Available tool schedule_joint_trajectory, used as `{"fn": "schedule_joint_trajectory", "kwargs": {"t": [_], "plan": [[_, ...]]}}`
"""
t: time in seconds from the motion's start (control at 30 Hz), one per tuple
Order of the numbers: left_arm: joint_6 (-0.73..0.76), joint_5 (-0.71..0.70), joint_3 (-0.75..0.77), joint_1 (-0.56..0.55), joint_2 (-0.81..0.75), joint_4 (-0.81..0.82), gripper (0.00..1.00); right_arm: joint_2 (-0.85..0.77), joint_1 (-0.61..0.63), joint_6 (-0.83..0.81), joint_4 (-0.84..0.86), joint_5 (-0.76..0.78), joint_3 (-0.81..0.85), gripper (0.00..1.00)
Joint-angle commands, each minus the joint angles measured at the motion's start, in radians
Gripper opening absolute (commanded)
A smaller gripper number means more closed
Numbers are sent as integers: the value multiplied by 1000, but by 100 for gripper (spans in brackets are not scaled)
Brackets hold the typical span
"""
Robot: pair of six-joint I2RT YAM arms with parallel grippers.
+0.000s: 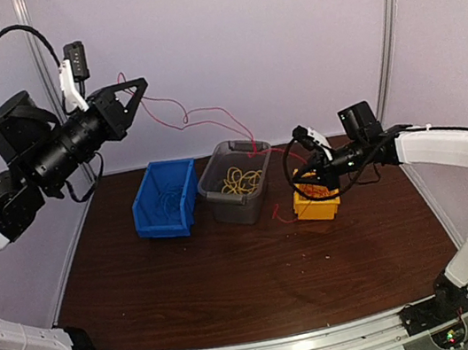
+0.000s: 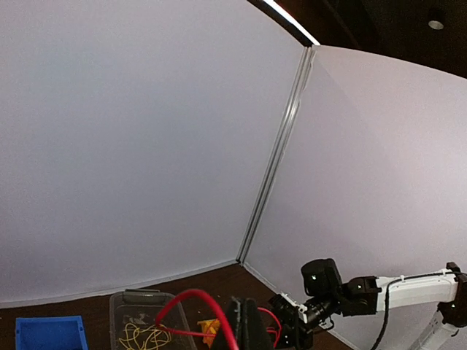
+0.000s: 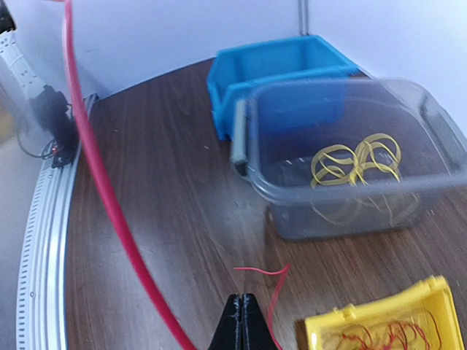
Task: Untangle the cables
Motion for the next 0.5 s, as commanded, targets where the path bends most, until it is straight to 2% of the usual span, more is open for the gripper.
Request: {"fn": "schedule_joint_trajectory", "kwargs": {"t": [0.0,0.2,0.47], "plan": [[96,-204,-32,-2,-97,-24,0,-32,-152,-152,-178,0,-45,0],[111,-276,-31,0,-126,-99,0,-31,-333,-213,-250,-40,-38,0],[111,-333,-13,0,-138,-189,0,6,-491,-211,-316,-98,45,0]]}}
